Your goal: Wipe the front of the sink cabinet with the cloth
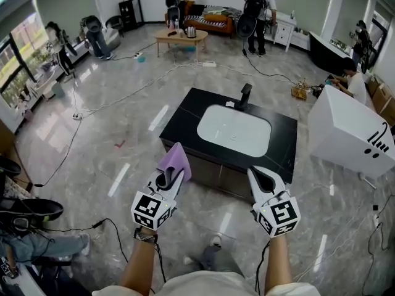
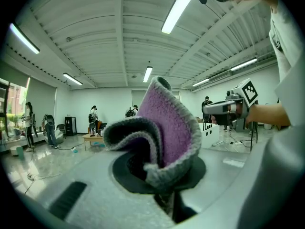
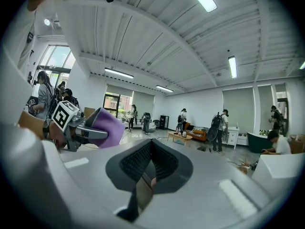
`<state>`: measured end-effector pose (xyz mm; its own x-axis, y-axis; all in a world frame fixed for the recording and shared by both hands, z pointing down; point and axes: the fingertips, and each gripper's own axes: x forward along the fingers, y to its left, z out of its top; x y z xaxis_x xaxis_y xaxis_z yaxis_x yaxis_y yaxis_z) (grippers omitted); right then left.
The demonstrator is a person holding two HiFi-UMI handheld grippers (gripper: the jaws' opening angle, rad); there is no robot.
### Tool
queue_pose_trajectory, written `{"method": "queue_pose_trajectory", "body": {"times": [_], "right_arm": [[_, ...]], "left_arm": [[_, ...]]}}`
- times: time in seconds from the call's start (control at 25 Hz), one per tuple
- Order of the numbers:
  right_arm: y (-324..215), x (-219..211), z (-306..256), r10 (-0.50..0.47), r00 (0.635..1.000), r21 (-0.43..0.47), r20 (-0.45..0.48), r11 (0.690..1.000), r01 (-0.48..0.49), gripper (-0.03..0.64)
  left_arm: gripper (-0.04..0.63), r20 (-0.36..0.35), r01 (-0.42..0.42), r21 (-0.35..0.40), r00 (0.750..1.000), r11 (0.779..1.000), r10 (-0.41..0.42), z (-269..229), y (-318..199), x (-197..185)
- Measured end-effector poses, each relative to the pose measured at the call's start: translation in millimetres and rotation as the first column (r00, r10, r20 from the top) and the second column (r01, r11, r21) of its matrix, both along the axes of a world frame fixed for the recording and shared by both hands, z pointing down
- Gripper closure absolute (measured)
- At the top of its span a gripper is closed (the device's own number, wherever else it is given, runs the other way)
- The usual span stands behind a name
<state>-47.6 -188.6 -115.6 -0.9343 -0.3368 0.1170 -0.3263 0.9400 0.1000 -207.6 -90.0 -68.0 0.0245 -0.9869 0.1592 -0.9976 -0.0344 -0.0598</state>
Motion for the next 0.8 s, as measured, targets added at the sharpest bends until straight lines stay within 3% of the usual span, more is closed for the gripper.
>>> {"method": "queue_pose_trajectory", "body": {"times": [0.24,0.52,0.8], "right_arm": [[15.0,-11.6,23.5,0.050,0.998,-0.017,0.029,0.999,-0.050,0.609],[-7.6,-37.9,72.3,0.079,0.995,-0.021,0.067,0.997,-0.077,0.609],[-33.1,-67.7,153.2,0.042,0.999,-0.008,0.029,0.999,-0.042,0.609]], "left_arm": [[0.551,-0.001,0.024,-0.003,1.000,1.000,-0.024,26.0,12.4,-33.6],[0.551,0.019,0.085,0.006,0.996,0.996,-0.085,85.1,7.4,-87.3],[0.551,0.111,0.158,-0.021,0.982,0.987,-0.154,162.2,-9.9,-128.2]]}}
